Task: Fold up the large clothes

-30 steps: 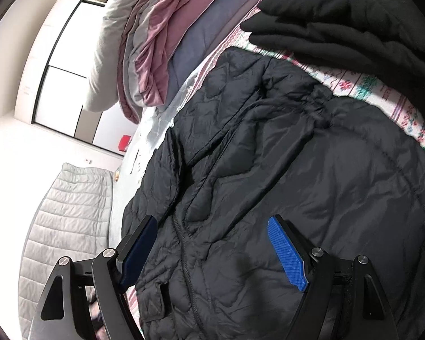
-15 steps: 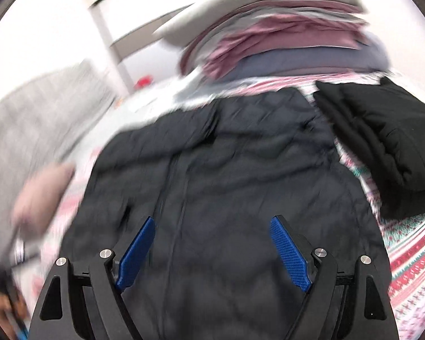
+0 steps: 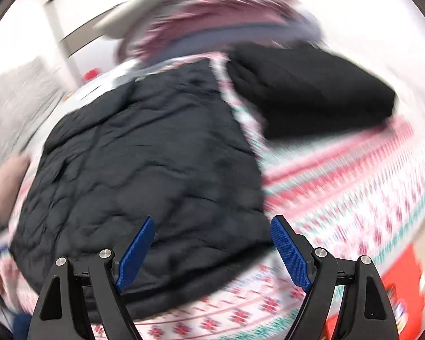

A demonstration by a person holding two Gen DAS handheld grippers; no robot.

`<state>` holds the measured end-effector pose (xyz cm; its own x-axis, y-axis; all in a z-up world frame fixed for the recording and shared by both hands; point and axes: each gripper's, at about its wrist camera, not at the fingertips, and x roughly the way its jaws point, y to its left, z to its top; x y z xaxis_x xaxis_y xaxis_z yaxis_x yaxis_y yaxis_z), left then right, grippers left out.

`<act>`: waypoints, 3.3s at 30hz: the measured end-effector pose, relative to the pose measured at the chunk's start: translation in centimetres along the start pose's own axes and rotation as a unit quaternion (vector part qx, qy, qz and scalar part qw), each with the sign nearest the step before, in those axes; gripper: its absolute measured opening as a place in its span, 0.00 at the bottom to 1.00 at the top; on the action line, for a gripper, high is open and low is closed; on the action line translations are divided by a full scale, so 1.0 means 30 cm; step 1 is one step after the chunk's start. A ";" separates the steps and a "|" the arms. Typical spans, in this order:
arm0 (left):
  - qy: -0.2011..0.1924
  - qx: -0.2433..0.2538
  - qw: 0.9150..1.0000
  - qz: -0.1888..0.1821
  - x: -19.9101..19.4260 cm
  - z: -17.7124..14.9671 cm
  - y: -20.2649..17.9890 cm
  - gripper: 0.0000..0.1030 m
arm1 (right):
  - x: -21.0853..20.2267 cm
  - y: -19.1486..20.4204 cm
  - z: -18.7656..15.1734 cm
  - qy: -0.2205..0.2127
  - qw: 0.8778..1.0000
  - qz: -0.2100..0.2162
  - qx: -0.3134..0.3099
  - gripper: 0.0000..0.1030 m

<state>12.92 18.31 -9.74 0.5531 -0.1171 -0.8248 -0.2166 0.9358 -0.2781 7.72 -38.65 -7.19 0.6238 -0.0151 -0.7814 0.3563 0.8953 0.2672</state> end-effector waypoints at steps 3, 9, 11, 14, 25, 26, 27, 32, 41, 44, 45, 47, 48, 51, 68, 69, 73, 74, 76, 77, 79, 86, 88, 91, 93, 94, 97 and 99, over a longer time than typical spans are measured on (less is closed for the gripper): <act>0.015 0.035 0.999 -0.001 0.028 -0.009 -0.041 0.87 | 0.023 -0.067 -0.005 0.011 0.999 -0.010 0.034 0.82; 0.056 0.008 0.997 -0.047 0.059 -0.029 -0.040 0.26 | 0.065 -0.129 0.009 0.021 0.995 0.045 0.091 0.67; 0.046 0.012 0.998 -0.052 0.039 -0.039 -0.047 0.18 | 0.097 -0.146 0.024 0.031 0.991 0.066 0.113 0.50; 0.028 0.027 0.998 -0.049 -0.014 -0.049 -0.054 0.12 | 0.157 -0.134 0.041 0.053 0.986 0.085 0.136 0.23; -0.003 -0.010 1.000 0.000 -0.153 -0.102 0.111 0.10 | 0.209 0.148 0.130 0.054 0.989 0.133 0.033 0.09; -0.002 -0.018 1.000 -0.002 -0.153 -0.099 0.128 0.10 | 0.214 0.170 0.139 0.055 0.989 0.135 0.030 0.09; -0.001 -0.021 1.000 -0.005 -0.154 -0.103 0.130 0.10 | 0.214 0.184 0.143 0.055 0.989 0.136 0.027 0.09; 0.005 0.007 1.000 -0.004 -0.139 -0.130 0.104 0.13 | 0.160 0.170 0.123 0.045 0.993 0.110 0.006 0.09; 0.025 0.004 0.999 -0.034 -0.111 -0.165 0.124 0.58 | 0.152 0.014 0.021 0.075 0.992 0.102 0.017 0.22; 0.029 -0.002 0.999 -0.040 -0.117 -0.185 0.152 0.58 | 0.165 -0.004 -0.006 0.082 0.989 0.120 0.037 0.34; 0.029 -0.007 0.999 -0.043 -0.118 -0.191 0.168 0.58 | 0.177 -0.003 -0.003 0.082 0.988 0.124 0.041 0.37; 0.029 -0.019 0.998 -0.057 -0.117 -0.199 0.184 0.58 | 0.182 -0.007 -0.012 0.078 0.987 0.133 0.049 0.37; 0.028 -0.020 0.997 -0.065 -0.115 -0.202 0.185 0.58 | 0.184 -0.008 -0.016 0.076 0.986 0.141 0.052 0.37; 0.026 -0.005 0.997 -0.067 -0.106 -0.205 0.158 0.52 | 0.194 -0.019 -0.013 0.077 0.984 0.145 0.063 0.34; 0.030 -0.019 0.997 -0.075 -0.077 -0.216 0.141 0.34 | 0.172 0.006 -0.027 0.040 0.995 0.092 0.007 0.47; 0.032 -0.021 0.996 -0.077 -0.076 -0.217 0.138 0.26 | 0.174 0.031 -0.030 0.042 0.995 0.092 -0.015 0.46; 0.023 -0.010 0.997 -0.071 -0.097 -0.224 0.111 0.14 | 0.166 0.071 -0.033 0.043 0.991 0.123 -0.035 0.10; 0.015 0.003 0.998 -0.061 -0.115 -0.225 0.097 0.13 | 0.150 0.066 -0.029 0.034 0.990 0.131 -0.029 0.09; 0.007 0.012 0.998 -0.056 -0.141 -0.224 0.087 0.12 | 0.108 0.044 -0.019 0.021 0.988 0.154 -0.006 0.08; 0.000 0.019 0.998 -0.053 -0.165 -0.224 0.079 0.12 | 0.079 0.032 -0.014 0.012 0.986 0.169 0.006 0.08; -0.010 0.031 0.998 -0.047 -0.196 -0.222 0.063 0.11 | 0.023 0.026 -0.006 -0.002 0.981 0.191 0.018 0.07; -0.047 0.104 0.993 -0.011 -0.349 -0.265 -0.014 0.10 | -0.204 0.086 0.022 -0.061 0.974 0.218 -0.002 0.07; -0.051 0.103 0.993 -0.020 -0.410 -0.268 -0.016 0.10 | -0.281 0.101 0.028 -0.079 0.971 0.225 -0.009 0.07; -0.061 0.096 0.992 -0.057 -0.549 -0.275 -0.014 0.10 | -0.405 0.107 0.034 -0.111 0.967 0.230 -0.015 0.06; -0.090 0.097 0.987 -0.092 -0.701 -0.282 -0.027 0.10 | -0.544 0.120 0.033 -0.155 0.960 0.232 -0.032 0.05; -0.101 0.099 0.985 -0.099 -0.745 -0.285 -0.036 0.10 | -0.586 0.122 0.034 -0.166 0.957 0.234 -0.037 0.05; -0.144 0.111 0.979 -0.098 -0.859 -0.268 -0.059 0.10 | -0.694 0.134 0.047 -0.202 0.947 0.246 -0.051 0.05; -0.139 0.102 0.980 -0.100 -0.842 -0.234 -0.063 0.10 | -0.681 0.139 0.057 -0.199 0.949 0.241 -0.047 0.05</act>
<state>-6.29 17.15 8.16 0.7725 -0.2355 -0.5897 0.0671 0.9537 -0.2930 -2.37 -35.37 10.85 0.9187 0.2559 -0.3009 -0.0893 0.8766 0.4728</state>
